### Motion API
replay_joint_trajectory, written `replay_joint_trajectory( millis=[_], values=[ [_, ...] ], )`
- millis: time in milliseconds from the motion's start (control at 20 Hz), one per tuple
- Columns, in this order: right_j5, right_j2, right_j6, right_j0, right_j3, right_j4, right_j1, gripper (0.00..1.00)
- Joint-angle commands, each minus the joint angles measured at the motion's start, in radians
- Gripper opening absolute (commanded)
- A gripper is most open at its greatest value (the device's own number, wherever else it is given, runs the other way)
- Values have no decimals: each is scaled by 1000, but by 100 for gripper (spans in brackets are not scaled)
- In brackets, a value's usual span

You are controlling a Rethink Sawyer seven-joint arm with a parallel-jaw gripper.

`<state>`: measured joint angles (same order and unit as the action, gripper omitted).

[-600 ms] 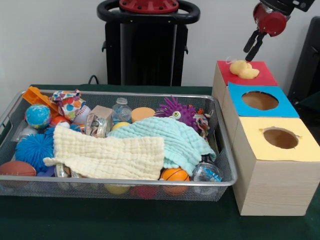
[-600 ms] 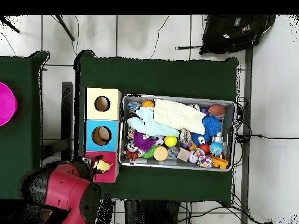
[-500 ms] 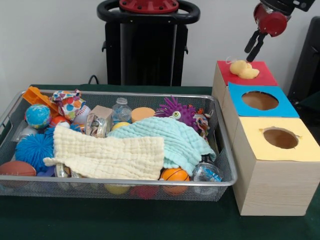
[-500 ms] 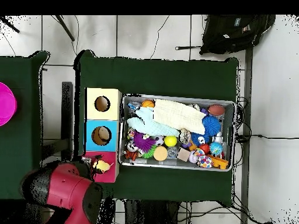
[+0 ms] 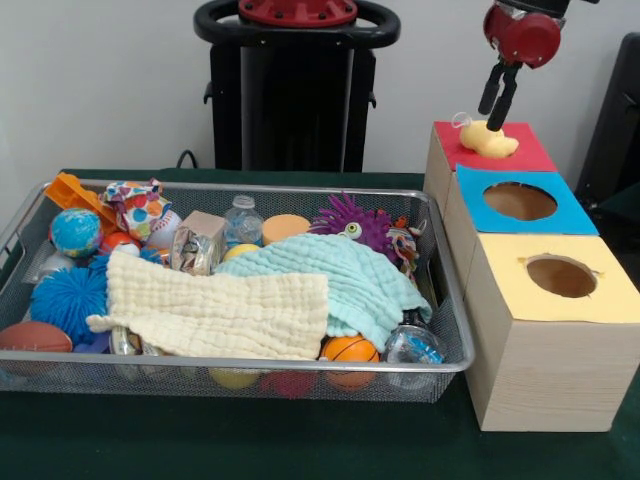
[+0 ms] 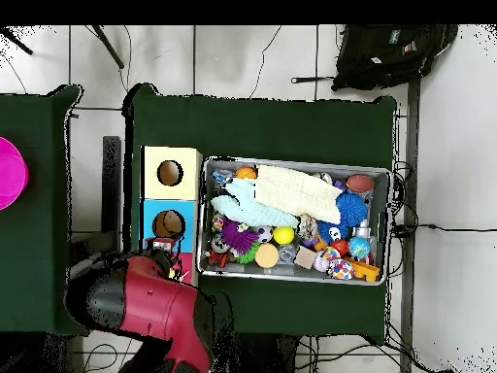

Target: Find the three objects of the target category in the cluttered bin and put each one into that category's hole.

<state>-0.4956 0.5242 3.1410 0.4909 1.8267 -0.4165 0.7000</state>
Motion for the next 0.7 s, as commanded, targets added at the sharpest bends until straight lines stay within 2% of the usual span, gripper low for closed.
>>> replay_joint_trajectory(
  millis=[50,700],
  values=[
    [43,-216,-204,-63,91,112,80,100],
    [-5,-267,-122,-100,61,220,109,100]
  ],
)
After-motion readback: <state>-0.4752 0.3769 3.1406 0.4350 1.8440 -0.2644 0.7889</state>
